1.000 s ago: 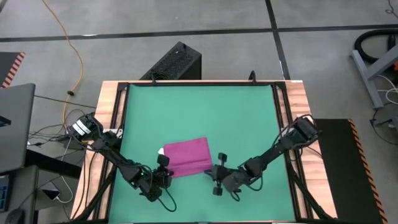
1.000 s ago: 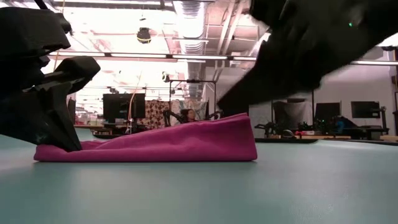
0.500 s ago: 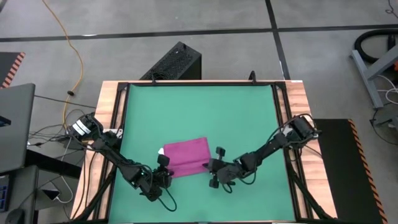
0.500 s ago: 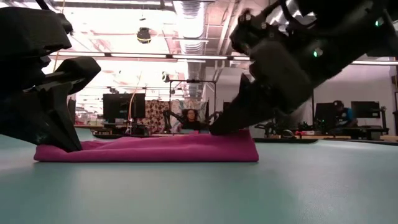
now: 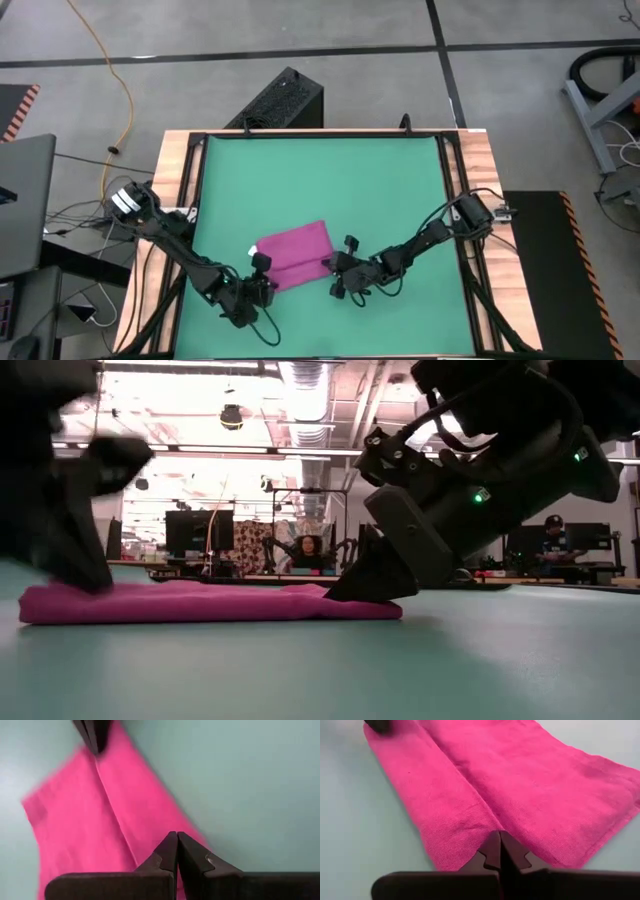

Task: Roll towel
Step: Roll the pink towel

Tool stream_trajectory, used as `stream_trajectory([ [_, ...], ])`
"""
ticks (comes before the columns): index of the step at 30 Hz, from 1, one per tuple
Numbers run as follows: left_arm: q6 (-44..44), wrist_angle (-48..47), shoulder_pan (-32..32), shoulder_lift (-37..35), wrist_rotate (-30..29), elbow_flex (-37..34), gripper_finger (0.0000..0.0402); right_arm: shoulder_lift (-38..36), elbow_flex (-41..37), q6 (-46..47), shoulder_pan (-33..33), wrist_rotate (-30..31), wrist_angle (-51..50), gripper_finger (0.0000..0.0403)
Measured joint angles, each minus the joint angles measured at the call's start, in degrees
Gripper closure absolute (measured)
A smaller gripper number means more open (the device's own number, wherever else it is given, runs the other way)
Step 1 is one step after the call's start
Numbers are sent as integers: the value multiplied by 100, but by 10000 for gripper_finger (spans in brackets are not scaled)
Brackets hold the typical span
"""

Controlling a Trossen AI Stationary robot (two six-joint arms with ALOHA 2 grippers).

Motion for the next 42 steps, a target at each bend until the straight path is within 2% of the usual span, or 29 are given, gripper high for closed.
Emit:
stream_trajectory([
  [3,57,-173,-187,-391,-345,66,401,6,-4,22,5,-10,-32,387],
  [5,65,-140,-306,-568,-860,22,401,7,-7,66,18,-26,-67,387],
  [7,48,267,-405,-684,-1435,-174,401,11,-12,122,28,-33,-64,387],
  [9,-54,852,-413,-645,-1641,-459,401,11,-13,130,38,-35,-59,387],
  [13,-280,2284,-391,-248,-1663,-1075,401,17,-17,108,42,-50,17,387],
  [15,-348,2684,-407,-52,-1707,-1194,401,20,-17,109,40,-56,27,387],
  [24,-1235,2595,-415,600,-1488,-1202,401,23,-20,262,42,-22,33,387],
  [27,-1493,2282,-417,608,-1480,-1198,401,0,-28,192,84,193,166,387],
  [32,-1764,1822,-431,604,-1319,-1191,401,-284,-61,-857,165,382,495,388],
  [36,-1743,1656,-427,602,-1269,-1191,401,-482,-23,-1453,-89,377,820,392],
  [38,-1683,1628,-404,602,-1251,-1191,401,-455,-41,-1687,-318,250,806,393],
  [42,-1510,1607,-335,597,-1145,-1191,401,-472,-35,-1737,-902,-410,860,394],
])
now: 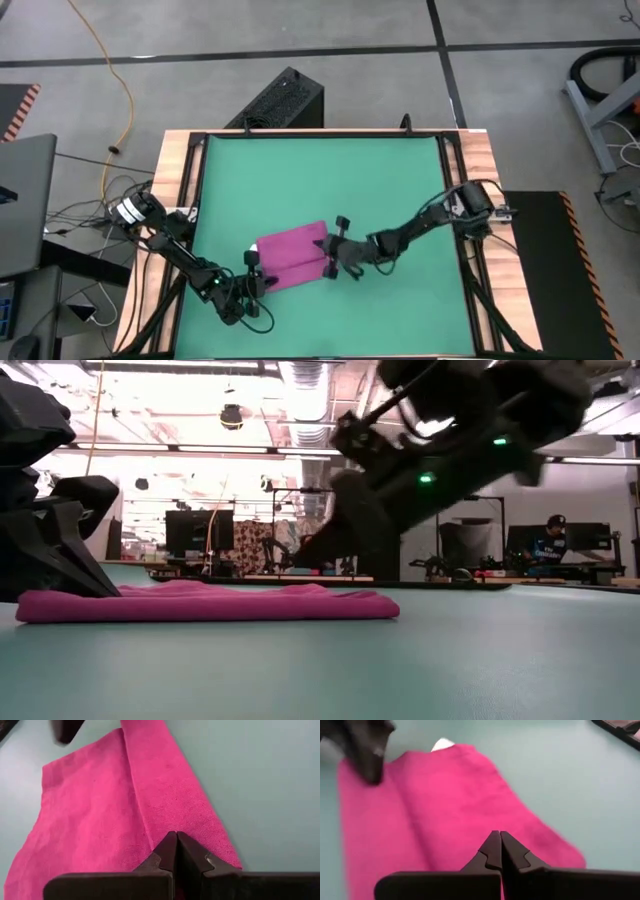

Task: Roll towel
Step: Roll the pink towel

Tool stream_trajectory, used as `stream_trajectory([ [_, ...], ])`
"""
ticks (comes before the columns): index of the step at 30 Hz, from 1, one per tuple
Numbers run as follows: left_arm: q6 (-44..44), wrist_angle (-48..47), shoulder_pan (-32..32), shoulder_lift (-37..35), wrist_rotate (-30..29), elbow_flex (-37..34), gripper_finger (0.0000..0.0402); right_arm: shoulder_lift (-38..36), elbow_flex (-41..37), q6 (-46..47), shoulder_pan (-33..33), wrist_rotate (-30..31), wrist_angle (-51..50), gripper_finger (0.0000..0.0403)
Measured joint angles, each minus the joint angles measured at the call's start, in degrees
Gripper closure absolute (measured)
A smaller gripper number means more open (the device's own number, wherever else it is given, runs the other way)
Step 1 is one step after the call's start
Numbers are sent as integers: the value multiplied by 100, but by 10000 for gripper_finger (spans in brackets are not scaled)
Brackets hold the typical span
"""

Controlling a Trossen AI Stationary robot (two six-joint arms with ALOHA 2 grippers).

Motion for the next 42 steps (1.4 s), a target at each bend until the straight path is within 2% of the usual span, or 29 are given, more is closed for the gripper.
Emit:
stream_trajectory([
  [2,66,-5,18,-3,45,0,401,5,2,2,-257,-262,-55,394],
  [5,192,-20,23,-5,74,2,401,31,2,183,-506,-311,-337,394],
  [11,464,-17,33,-8,123,4,401,31,4,748,-537,-396,-1096,395],
  [18,785,0,87,-50,187,4,401,2,24,1738,-239,156,-1851,395],
  [26,1470,107,351,-153,243,-4,401,7,18,2366,135,710,-2134,395],
  [30,1932,29,527,-539,112,-37,402,13,17,2578,192,810,-2147,395],
  [34,1914,-22,718,-1174,56,-17,401,15,13,2610,198,825,-2144,395],
  [39,1837,-597,820,-1801,619,-74,402,15,13,2798,201,821,-2173,395],
  [42,1755,-505,805,-1994,570,-294,401,15,17,2896,232,834,-2232,395],
])
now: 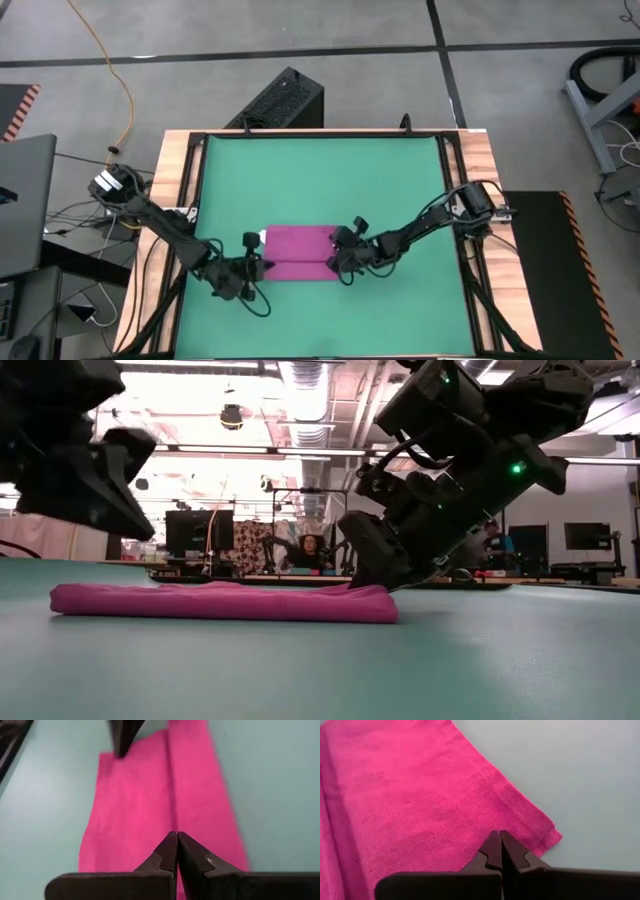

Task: Roll towel
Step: Roll the pink towel

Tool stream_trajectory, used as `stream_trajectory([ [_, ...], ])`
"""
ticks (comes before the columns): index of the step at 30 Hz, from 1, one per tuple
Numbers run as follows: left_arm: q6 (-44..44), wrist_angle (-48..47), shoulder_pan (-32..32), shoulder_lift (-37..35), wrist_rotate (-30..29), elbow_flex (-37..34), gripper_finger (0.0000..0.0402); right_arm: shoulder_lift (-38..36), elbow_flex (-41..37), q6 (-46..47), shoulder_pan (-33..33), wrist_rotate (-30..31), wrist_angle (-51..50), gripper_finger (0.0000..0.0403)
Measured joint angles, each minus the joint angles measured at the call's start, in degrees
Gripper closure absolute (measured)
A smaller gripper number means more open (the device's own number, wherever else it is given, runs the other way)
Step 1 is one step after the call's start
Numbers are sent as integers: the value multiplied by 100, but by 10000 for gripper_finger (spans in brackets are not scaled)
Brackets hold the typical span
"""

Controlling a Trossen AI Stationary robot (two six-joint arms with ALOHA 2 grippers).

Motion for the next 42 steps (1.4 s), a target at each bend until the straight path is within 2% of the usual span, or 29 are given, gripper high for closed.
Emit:
stream_trajectory([
  [7,-110,1571,222,-25,-214,-1051,402,2,-6,6,99,103,-43,395],
  [10,-91,2061,364,-28,-348,-1264,401,2,-6,9,121,110,-49,395],
  [15,-64,2025,687,-30,-263,-1365,402,-11,-14,20,190,476,-37,391],
  [20,200,2035,837,-42,-73,-1365,402,-339,-36,-144,238,661,-140,376],
  [27,332,2501,434,-562,31,-1219,402,-971,-18,-818,549,774,-163,375],
  [31,434,3352,-58,-610,279,-1300,402,-947,-14,-1247,973,900,194,394],
  [35,787,4149,-329,-164,164,-1350,402,-577,-14,-1226,1296,994,623,396],
  [42,911,5448,-249,1244,229,-1350,401,232,-17,-1244,1354,1059,1805,396],
])
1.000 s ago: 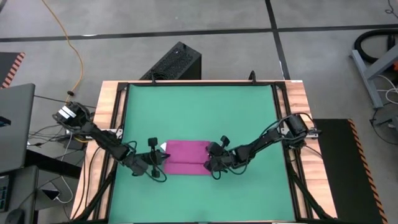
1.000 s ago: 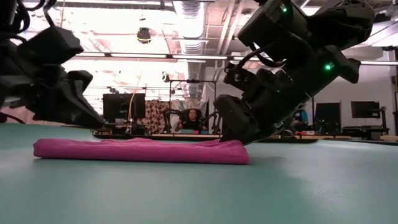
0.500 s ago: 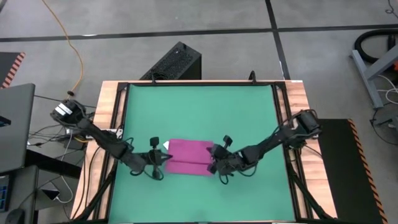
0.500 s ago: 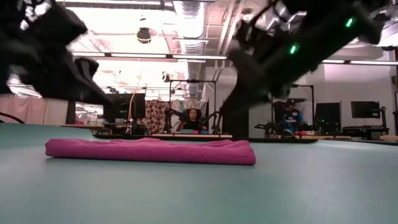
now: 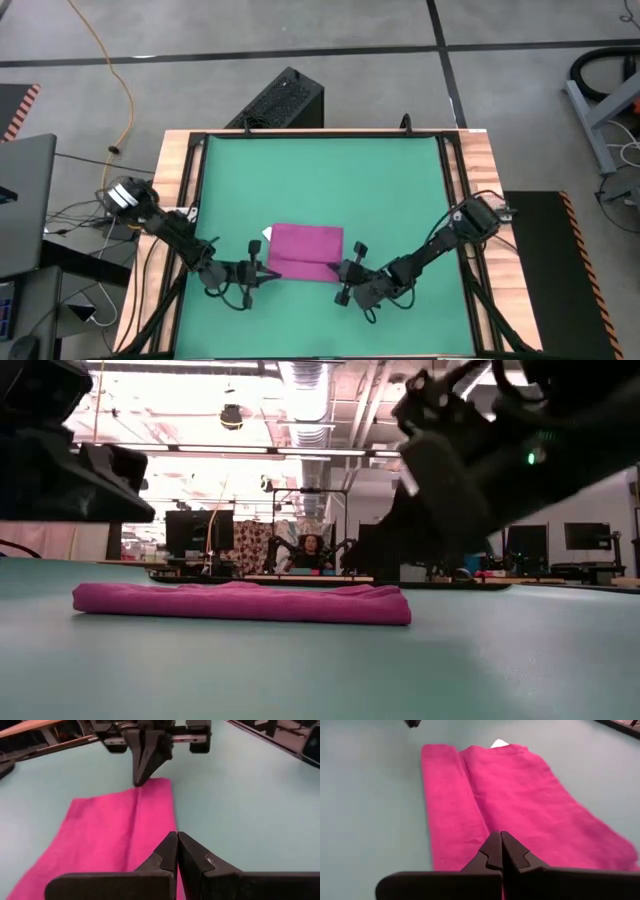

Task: Roll towel
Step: Roll the pink towel

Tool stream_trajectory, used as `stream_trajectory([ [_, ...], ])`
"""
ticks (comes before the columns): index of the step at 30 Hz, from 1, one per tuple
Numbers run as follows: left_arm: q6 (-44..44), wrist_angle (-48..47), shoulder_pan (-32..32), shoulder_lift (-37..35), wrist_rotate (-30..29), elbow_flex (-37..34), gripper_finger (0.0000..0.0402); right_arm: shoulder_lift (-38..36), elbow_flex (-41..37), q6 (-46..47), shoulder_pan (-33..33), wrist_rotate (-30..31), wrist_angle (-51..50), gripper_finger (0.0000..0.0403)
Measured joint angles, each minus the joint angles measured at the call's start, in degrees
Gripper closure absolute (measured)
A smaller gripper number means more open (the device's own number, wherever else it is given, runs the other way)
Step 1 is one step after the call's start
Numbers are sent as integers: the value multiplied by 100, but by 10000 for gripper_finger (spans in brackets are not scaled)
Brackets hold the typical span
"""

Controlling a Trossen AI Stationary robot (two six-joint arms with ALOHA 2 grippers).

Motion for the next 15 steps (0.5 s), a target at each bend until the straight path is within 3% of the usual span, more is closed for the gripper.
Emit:
stream_trajectory([
  [6,-231,344,-2,659,-199,2,402,447,0,292,0,-99,283,397],
  [15,-1021,-488,167,766,-308,0,401,587,17,632,13,-131,245,397],
])
